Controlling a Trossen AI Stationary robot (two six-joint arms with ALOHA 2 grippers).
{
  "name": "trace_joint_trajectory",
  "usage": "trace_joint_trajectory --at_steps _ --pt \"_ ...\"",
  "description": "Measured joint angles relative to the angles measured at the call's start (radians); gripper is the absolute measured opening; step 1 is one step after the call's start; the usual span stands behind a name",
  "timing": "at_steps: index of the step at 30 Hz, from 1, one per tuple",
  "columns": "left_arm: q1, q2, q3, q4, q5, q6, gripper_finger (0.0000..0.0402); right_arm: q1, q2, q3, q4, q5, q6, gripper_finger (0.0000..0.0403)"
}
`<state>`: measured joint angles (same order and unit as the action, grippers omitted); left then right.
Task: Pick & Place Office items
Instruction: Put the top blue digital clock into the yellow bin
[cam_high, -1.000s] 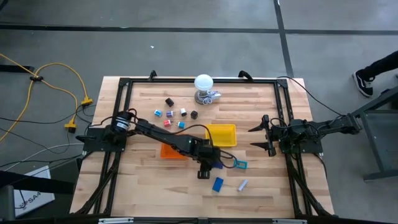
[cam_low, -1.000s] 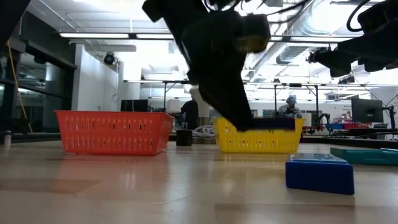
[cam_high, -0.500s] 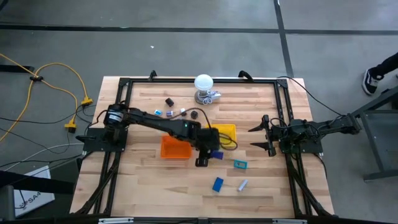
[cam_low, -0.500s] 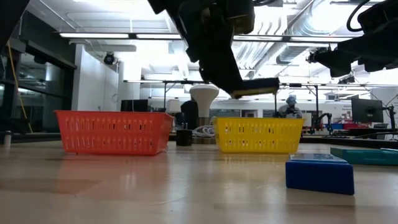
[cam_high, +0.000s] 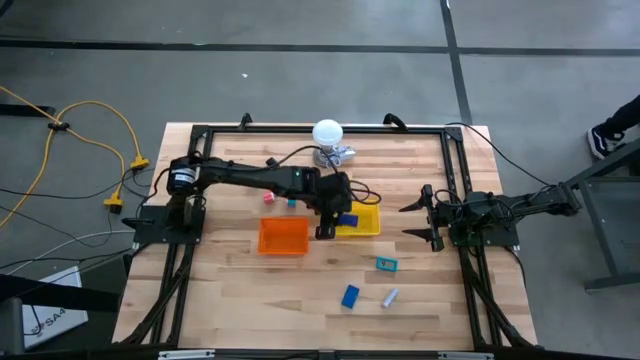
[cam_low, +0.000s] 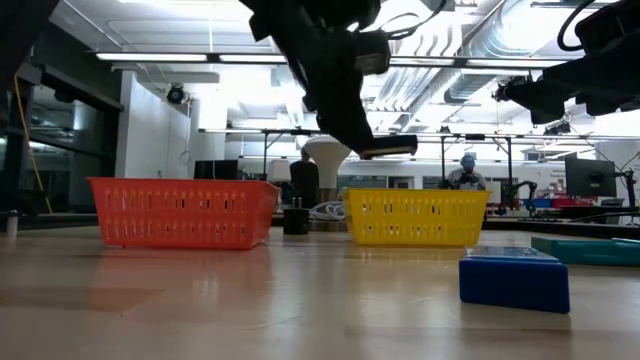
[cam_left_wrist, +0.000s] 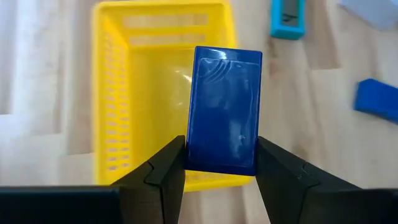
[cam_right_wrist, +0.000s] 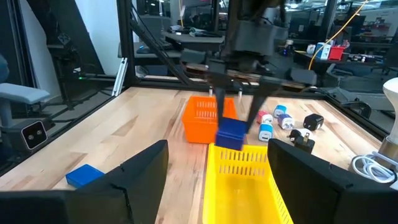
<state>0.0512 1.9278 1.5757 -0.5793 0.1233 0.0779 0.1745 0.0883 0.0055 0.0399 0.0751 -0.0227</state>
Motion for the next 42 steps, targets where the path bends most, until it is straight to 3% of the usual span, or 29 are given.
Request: trace_joint_trajectory --at_steps 28,42 --pt "0.066 0.133 -0.001 0.098 -0.024 0.05 0.0158 0.0 0.0 0.0 0.0 0.0 0.0 0.0263" --pt "0.064 0.133 -0.001 0.097 -0.023 0.027 0.0188 0.0 0.0 0.0 -0.001 0.0 0.0 0.0263"
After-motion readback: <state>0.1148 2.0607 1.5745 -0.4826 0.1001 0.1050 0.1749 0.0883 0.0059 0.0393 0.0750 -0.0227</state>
